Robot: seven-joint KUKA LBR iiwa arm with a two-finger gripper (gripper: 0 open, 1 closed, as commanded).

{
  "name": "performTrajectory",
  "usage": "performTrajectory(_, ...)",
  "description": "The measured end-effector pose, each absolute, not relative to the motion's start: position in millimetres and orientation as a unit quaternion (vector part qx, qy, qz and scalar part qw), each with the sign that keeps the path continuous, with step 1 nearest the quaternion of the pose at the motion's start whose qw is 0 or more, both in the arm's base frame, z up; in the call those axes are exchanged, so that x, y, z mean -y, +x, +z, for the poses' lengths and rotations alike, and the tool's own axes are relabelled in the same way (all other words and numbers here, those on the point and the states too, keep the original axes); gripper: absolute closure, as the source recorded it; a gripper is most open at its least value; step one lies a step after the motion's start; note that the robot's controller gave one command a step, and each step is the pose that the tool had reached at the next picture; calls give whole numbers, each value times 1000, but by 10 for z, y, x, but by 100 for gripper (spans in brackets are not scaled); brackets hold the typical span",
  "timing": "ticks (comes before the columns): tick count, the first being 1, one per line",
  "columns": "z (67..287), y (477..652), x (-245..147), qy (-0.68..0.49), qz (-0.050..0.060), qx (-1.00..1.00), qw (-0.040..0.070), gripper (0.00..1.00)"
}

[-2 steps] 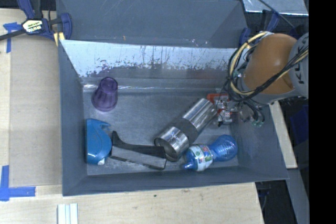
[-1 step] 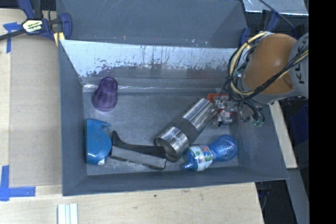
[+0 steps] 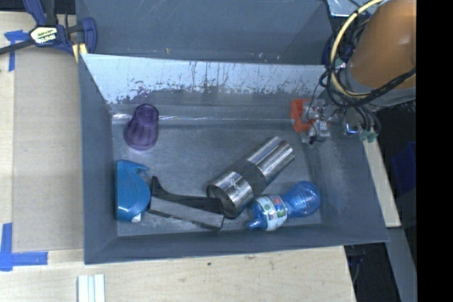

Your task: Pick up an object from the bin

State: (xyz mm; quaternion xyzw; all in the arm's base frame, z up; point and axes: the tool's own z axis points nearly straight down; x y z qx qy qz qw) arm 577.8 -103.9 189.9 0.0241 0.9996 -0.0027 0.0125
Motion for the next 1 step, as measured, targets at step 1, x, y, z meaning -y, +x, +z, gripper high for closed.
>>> performTrajectory(1,2172,5757,1087,22,-3,-1000,14,100)
